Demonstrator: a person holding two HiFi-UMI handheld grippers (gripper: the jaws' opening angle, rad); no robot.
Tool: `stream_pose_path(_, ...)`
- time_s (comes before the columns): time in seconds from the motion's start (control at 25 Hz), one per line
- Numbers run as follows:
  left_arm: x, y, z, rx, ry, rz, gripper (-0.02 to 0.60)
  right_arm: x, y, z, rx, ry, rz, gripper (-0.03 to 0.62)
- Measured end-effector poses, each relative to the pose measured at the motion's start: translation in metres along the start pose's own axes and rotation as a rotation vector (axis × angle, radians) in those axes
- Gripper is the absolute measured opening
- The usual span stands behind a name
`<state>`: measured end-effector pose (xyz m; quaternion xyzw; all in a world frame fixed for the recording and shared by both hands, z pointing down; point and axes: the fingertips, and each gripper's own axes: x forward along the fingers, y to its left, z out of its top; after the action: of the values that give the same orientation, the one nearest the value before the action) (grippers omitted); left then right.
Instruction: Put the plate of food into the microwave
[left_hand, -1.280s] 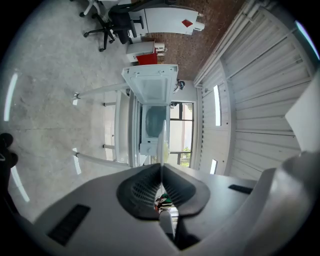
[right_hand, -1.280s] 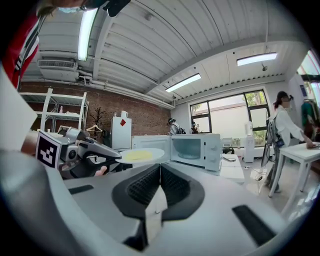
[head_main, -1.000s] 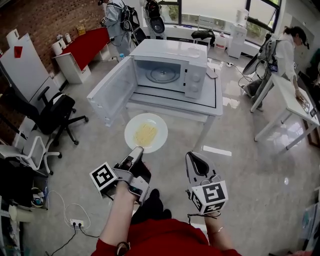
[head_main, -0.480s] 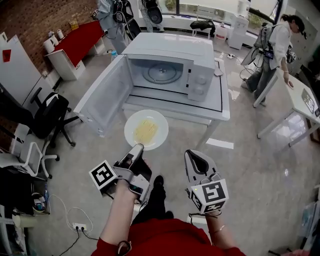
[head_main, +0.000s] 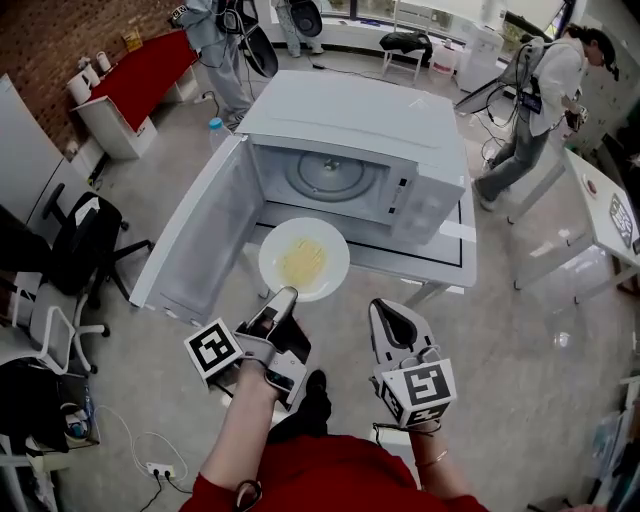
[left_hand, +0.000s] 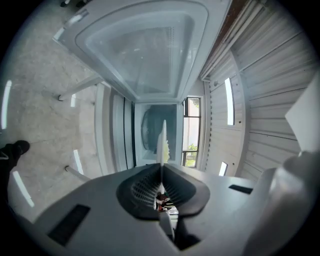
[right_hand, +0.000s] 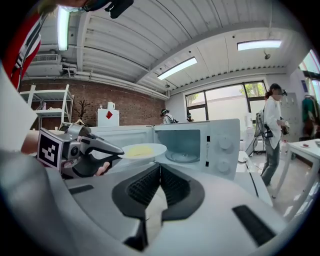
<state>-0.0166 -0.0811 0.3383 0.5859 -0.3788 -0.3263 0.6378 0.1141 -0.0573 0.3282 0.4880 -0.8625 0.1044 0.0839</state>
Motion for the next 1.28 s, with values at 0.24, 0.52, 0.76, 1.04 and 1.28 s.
stream_pose_path(0.24, 0.038, -0.008, 0.033, -0.010, 0.025, -0.007, 0.021, 0.046, -0.018, 0.016, -0.011, 0.022, -0.027, 0.015)
stream_pose_path(0.52, 0.065, -0.010, 0.055, 0.002, 0.046, -0.017, 0.021, 0.082, -0.025, 0.033, -0.035, -0.006, -0.031, 0.015)
stream_pose_path(0.76, 0.073, -0.007, 0.051, 0.011, 0.035, -0.021, 0.021, 0.081, -0.032, 0.037, -0.055, -0.006, -0.020, 0.015)
stream_pose_path(1.04, 0.082, 0.005, 0.046, 0.060, 0.027, 0.019, 0.021, 0.082, -0.033, 0.042, -0.081, 0.006, 0.004, 0.015)
stream_pose_path(1.28, 0.109, 0.016, 0.052, 0.087, 0.003, 0.016, 0.021, 0.092, -0.041, 0.036, -0.107, 0.029, 0.000, 0.015)
